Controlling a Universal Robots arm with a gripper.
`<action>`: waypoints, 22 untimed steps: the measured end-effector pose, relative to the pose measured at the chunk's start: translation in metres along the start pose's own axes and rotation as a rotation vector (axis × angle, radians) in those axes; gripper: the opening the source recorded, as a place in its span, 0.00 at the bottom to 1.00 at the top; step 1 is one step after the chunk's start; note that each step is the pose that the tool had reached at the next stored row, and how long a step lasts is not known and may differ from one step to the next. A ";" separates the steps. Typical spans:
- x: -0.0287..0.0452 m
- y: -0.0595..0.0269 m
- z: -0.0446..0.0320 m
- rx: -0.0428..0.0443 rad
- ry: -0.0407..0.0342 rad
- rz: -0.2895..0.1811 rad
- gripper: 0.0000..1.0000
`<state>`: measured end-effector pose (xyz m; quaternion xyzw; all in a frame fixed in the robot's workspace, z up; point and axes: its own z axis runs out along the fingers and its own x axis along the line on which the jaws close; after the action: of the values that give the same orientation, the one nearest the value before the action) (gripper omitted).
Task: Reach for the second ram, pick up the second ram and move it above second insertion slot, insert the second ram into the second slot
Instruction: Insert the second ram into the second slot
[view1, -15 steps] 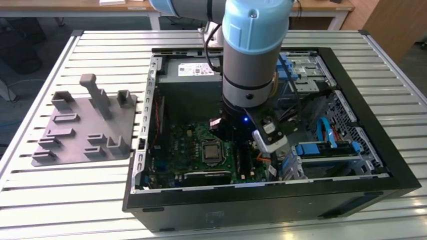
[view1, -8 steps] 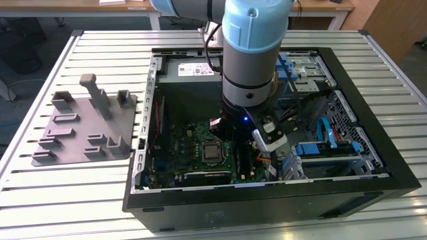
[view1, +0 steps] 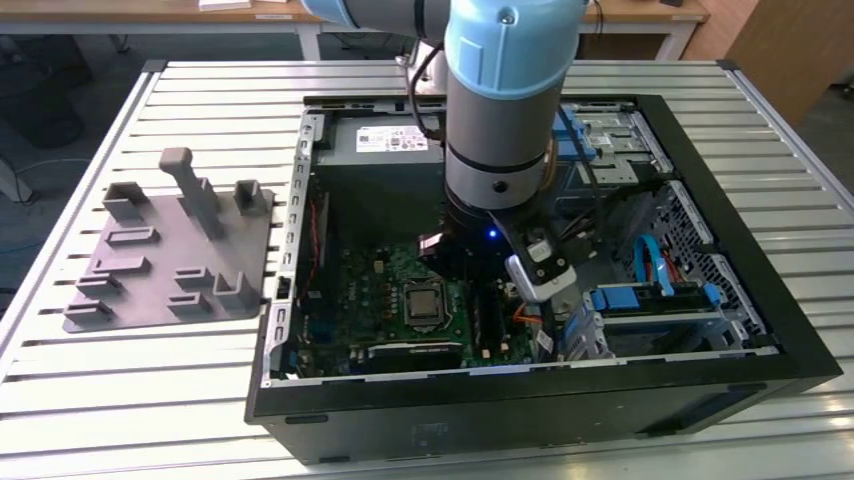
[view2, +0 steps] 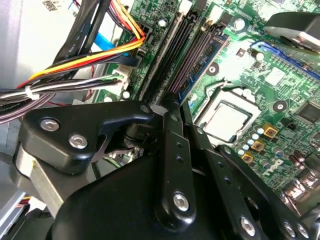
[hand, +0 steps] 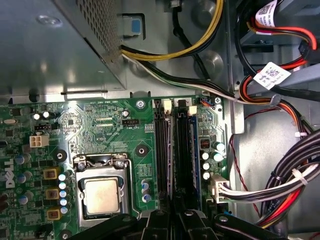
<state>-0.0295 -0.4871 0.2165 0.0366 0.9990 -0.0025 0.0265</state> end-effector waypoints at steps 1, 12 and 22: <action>0.0000 0.0002 -0.0007 -0.0001 0.0000 0.000 0.14; -0.0026 0.0027 -0.0003 0.0050 0.0030 -0.024 0.14; -0.0039 0.0028 0.0019 0.0067 0.0053 -0.039 0.14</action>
<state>-0.0253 -0.4846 0.2149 0.0174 0.9995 -0.0063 0.0237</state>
